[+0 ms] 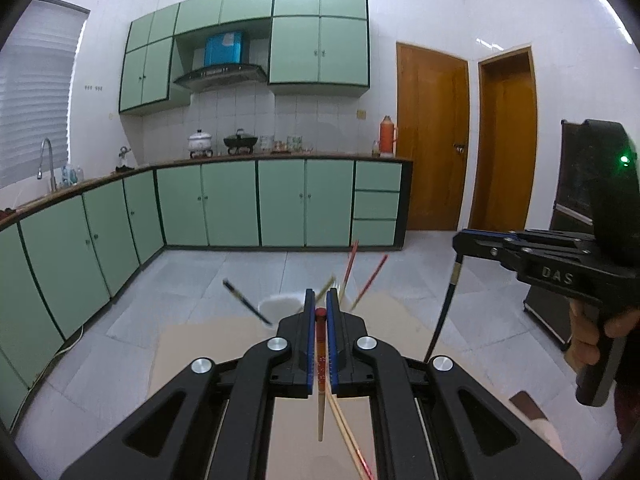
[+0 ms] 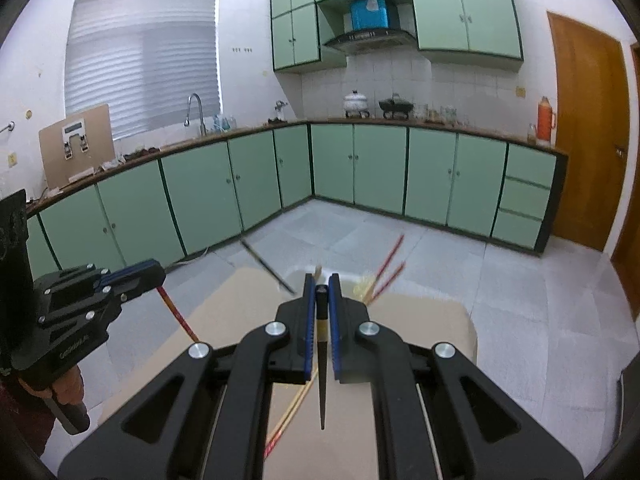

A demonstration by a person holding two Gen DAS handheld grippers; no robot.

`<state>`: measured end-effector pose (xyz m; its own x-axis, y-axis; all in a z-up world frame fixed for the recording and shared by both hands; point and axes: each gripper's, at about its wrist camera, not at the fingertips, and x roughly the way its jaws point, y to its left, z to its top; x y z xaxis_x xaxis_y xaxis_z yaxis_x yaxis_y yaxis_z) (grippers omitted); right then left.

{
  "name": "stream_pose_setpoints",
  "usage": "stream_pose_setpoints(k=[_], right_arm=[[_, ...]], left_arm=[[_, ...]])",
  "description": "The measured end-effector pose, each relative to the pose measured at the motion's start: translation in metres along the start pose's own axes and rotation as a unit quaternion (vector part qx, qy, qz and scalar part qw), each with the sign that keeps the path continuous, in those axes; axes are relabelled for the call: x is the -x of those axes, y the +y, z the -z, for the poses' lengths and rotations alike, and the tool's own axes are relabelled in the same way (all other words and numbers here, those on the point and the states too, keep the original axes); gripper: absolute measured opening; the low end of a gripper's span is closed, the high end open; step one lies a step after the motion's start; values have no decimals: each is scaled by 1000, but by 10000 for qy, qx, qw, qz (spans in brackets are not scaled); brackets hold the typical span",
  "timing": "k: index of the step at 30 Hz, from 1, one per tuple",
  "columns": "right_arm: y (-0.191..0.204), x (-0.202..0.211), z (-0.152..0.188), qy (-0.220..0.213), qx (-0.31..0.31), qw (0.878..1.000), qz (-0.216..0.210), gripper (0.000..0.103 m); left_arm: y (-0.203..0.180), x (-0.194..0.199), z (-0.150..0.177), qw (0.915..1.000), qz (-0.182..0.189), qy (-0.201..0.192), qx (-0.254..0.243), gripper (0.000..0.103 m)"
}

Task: Organize utensils
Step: 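Lift both chopsticks and carry them over the white holder, then open both tools over the holder to drop the chopsticks in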

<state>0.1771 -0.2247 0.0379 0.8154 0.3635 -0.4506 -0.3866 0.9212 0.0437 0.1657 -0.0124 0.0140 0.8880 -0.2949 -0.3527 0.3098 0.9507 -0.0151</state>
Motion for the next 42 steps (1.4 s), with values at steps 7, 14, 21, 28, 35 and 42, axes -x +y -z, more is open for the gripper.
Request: stream_pose_setpoints(k=[7, 14, 21, 28, 35, 42], right_arm=[[-7, -13, -59, -418, 91, 9991, -2, 6], [-26, -47, -101, -699, -48, 9975, 80, 6], [-45, -102, -105, -671, -227, 9974, 128, 6], [-52, -153, -76, -347, -369, 9986, 181, 6], [-51, -168, -50, -71, -385, 9991, 183, 12], [-50, -128, -40, -440, -359, 9973, 472, 35]], left_arm=[[9, -9, -53, 9986, -126, -508, -94, 5], [24, -52, -98, 9970, -295, -715, -81, 5], [32, -108, -104, 9974, -386, -601, -40, 5], [44, -167, -73, 9986, -470, -197, 110, 5], [57, -189, -42, 9979, -426, 346, 352, 9], [57, -149, -43, 9980, -497, 140, 362, 33]])
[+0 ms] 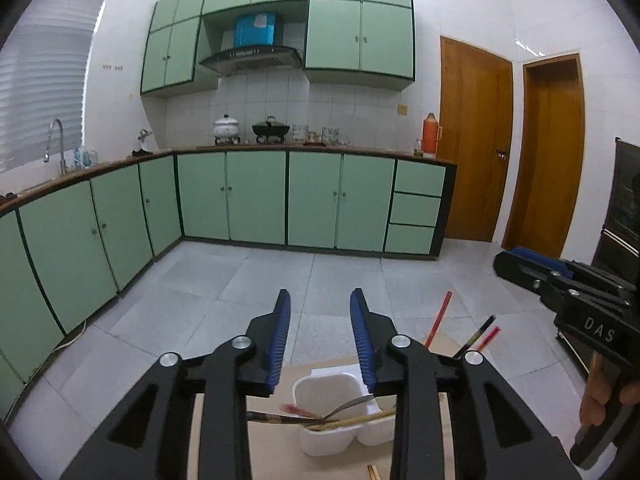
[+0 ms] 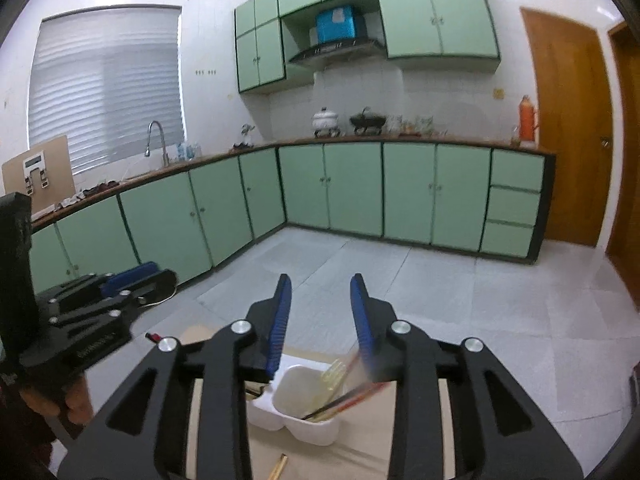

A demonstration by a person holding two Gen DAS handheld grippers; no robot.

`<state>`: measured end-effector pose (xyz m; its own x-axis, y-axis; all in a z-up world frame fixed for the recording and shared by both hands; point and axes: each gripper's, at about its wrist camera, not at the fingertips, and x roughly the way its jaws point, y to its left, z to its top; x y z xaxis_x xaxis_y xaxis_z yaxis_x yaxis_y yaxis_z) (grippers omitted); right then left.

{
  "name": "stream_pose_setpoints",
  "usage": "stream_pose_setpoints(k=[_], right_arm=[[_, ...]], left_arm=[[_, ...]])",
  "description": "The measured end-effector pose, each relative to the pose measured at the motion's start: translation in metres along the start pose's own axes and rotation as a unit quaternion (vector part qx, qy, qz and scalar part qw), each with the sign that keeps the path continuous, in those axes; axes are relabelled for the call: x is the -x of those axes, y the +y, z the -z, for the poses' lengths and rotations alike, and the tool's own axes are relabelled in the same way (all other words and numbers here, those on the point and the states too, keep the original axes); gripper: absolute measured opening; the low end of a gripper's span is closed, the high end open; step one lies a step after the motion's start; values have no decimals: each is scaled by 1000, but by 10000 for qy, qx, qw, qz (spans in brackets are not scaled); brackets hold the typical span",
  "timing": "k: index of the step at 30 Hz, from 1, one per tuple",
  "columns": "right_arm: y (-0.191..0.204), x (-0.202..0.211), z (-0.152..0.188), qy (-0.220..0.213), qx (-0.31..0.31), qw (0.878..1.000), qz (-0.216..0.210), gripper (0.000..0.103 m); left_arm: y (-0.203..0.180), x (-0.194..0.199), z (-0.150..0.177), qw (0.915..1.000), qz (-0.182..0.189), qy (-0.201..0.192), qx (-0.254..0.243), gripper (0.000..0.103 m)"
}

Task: Organize utensils
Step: 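Open both tools over the holder to drop the chopsticks in, then move both tools back over the last two chopsticks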

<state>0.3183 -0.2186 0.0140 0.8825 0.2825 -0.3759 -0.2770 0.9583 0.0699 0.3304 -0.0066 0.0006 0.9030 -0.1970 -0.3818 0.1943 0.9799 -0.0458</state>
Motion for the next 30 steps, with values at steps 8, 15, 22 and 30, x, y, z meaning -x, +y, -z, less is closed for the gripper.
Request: stream_pose_setpoints(k=[8, 15, 22, 30], right_arm=[[3, 75, 36, -458, 99, 9985, 279, 69], [19, 113, 102, -279, 100, 9983, 494, 87], [40, 122, 165, 155, 1, 9986, 505, 89], [64, 118, 234, 876, -43, 9948, 509, 89]], left_arm=[[-4, 64, 23, 9997, -80, -225, -80, 50], [-16, 102, 84, 9996, -172, 84, -183, 60], [-25, 112, 156, 9975, -120, 641, -278, 61], [-24, 117, 219, 9922, -137, 1220, -228, 61]])
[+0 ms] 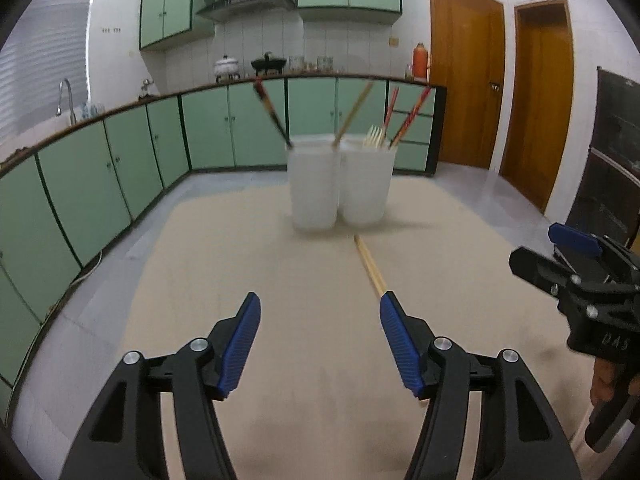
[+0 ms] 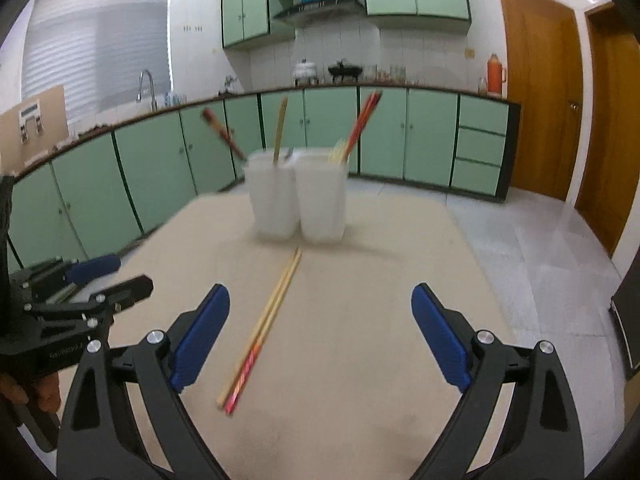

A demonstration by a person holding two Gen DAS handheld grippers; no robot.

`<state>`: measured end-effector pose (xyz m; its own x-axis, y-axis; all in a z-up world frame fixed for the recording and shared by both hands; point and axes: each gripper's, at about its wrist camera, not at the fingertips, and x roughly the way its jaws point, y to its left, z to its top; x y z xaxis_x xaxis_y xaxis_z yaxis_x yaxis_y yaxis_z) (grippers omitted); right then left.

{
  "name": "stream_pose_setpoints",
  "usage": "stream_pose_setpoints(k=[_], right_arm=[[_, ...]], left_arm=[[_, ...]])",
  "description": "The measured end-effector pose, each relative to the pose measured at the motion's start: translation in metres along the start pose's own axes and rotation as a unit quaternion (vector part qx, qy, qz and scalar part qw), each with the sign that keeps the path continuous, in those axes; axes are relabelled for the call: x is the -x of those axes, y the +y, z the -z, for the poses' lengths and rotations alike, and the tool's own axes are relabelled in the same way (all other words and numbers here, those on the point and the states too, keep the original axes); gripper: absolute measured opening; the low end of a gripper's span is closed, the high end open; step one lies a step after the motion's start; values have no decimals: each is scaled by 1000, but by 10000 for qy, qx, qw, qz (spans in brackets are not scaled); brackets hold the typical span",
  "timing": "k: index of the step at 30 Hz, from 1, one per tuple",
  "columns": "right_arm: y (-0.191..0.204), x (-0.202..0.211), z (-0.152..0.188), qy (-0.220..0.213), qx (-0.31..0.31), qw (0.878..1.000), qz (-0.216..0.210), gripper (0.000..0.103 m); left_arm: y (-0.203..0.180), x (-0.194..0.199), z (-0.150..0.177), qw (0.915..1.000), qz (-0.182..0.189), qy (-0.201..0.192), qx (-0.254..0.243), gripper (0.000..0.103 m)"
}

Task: Organize utensils
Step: 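Move both tools back over the last two chopsticks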

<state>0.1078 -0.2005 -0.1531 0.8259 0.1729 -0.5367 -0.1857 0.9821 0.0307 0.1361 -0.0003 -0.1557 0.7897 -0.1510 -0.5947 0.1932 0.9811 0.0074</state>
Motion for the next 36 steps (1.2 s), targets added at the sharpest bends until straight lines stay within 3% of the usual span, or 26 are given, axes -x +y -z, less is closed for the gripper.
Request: stream_pose_setpoints(k=[8, 11, 22, 36], right_arm=[[19, -13, 42, 523, -21, 9986, -42, 89], [25, -18, 48, 725, -8, 9973, -155, 80], [51, -30, 65, 1115, 402, 9928, -188, 68], [32, -40, 64, 1286, 367, 9909, 123, 60]], left_arm=[[-1, -9, 38, 9991, -78, 418, -53, 61], [2, -10, 46, 9986, -87, 520, -3, 61], [8, -8, 50, 9984, -92, 545, 81, 61], [5, -8, 47, 9988, -25, 480, 96, 62]])
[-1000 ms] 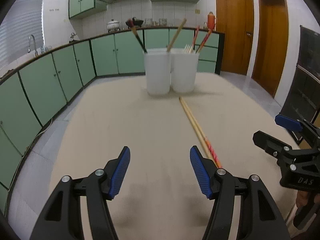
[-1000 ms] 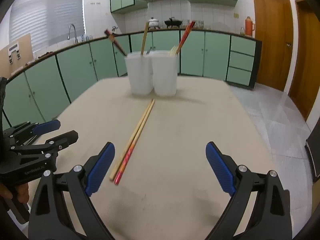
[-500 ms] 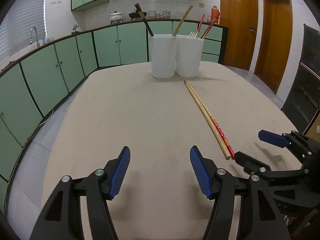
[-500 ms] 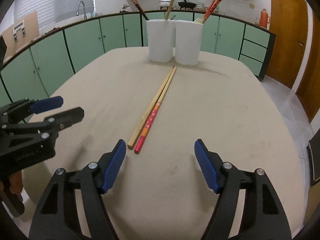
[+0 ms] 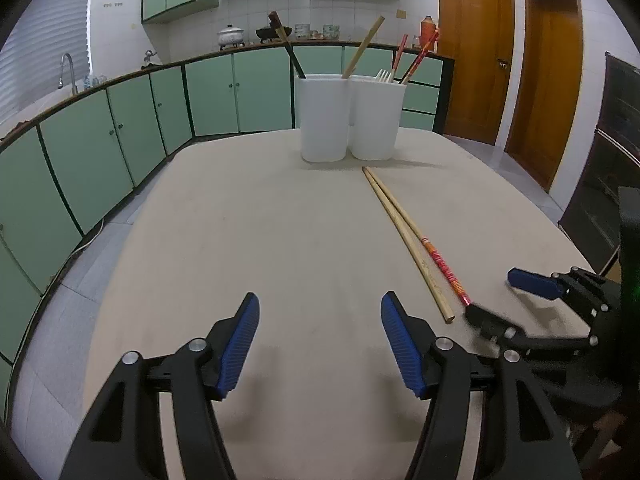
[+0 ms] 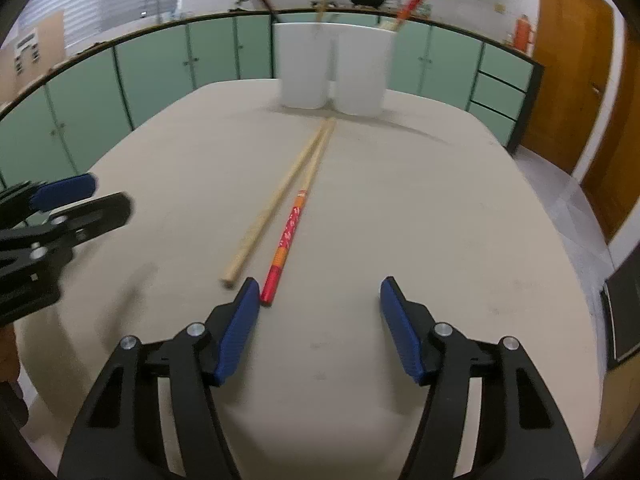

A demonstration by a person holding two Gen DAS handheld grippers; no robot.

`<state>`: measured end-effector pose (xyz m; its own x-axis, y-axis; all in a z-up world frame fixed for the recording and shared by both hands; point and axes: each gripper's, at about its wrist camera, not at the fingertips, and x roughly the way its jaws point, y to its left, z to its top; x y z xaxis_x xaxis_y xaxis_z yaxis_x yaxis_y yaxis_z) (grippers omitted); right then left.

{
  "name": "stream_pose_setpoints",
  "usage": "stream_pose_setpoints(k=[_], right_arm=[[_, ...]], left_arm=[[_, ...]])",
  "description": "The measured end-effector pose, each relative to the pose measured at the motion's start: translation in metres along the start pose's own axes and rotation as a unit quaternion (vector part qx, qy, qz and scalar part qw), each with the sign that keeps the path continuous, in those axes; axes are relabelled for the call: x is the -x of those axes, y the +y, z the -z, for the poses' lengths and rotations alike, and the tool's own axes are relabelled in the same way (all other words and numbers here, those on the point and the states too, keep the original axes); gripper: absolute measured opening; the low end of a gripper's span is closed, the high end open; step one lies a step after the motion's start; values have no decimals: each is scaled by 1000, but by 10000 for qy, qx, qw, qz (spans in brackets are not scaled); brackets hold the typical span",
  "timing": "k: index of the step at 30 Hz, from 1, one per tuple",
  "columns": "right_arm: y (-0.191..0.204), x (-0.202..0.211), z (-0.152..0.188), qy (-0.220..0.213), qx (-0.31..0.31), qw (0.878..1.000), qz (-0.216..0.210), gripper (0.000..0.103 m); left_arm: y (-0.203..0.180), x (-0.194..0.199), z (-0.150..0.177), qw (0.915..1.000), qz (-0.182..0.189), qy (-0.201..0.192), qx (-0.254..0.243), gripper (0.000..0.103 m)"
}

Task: Organize utensils
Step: 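Move both tools back over the last two chopsticks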

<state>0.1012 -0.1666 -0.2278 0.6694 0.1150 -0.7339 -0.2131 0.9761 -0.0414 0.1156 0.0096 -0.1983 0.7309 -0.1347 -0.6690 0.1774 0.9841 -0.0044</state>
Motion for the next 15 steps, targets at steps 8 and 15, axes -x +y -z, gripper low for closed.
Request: stream_pose_setpoints(k=[8, 15], right_arm=[[-21, 6, 0, -92, -416, 9988, -260, 58], [-9, -2, 2, -106, -254, 9989, -382, 32]], left_arm=[[-3, 0, 0, 10000, 23, -25, -24, 62], [-5, 1, 0, 10000, 35, -14, -48, 62]])
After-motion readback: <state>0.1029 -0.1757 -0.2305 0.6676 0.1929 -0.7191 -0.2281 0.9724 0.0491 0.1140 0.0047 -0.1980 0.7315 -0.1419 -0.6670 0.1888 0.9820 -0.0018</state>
